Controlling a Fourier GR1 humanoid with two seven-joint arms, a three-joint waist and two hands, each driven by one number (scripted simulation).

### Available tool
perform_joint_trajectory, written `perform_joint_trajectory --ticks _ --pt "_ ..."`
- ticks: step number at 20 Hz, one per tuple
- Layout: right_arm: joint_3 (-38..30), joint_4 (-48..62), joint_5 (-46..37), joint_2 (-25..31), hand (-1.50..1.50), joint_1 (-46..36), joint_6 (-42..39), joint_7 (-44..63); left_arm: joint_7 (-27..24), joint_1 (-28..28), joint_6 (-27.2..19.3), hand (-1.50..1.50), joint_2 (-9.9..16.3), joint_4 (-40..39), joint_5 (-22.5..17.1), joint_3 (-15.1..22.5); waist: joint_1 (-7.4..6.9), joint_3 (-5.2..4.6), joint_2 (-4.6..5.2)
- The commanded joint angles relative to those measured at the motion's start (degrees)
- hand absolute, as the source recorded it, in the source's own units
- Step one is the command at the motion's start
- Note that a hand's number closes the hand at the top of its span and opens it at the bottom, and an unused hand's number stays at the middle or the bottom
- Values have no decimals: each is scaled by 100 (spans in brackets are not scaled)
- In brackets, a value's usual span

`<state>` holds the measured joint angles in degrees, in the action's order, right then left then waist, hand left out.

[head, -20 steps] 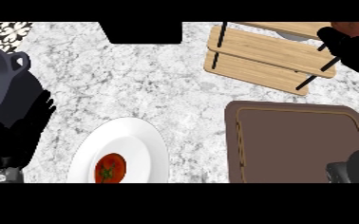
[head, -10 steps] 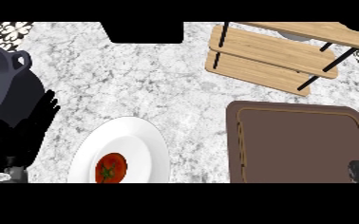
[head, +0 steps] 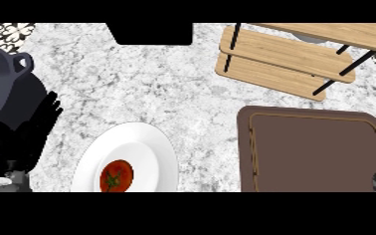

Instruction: Pick the sweet potato from the tray and place it in the tiered shelf

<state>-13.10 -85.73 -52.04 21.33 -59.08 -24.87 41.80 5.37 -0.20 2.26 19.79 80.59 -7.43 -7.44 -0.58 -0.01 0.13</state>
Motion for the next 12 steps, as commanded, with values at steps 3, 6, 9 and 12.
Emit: perform_joint_trajectory --ticks 3,6,9,12 --pt "-395 867 -237 172 -150 204 995 -171 -20 130 207 0 84 -29 -79 -135 -22 1 5" --pt "-22 1321 -286 262 -150 51 758 -422 -103 -78 251 0 74 -226 -31 -176 -4 -3 4" --pt "-73 1533 -245 332 -150 -12 1088 -696 -379 -176 123 0 -101 -547 139 -182 9 -3 4" --pt "-154 1345 -67 94 -150 320 1536 -922 -256 160 172 0 -135 -75 140 -122 7 0 -7"
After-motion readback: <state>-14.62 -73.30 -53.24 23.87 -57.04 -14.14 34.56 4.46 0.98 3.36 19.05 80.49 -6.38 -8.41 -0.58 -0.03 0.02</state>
